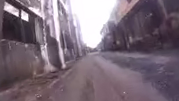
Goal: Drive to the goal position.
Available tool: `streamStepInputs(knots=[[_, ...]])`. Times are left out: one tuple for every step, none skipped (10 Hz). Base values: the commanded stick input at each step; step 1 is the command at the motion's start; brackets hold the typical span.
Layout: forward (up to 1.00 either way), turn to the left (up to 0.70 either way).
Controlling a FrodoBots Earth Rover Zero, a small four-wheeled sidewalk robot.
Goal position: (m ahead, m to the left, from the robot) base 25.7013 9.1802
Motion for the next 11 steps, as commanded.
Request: streamStepInputs(knots=[[1.00, 0.01], [1.00, 0.01], [1.00, 0.01], [1.00, 0.01], [1.00, 0.01], [1.00, 0.01], [1.00, 0.01], [1.00, 0.01], [1.00, 0.01], [1.00, 0.01], [1.00, 0.01]])
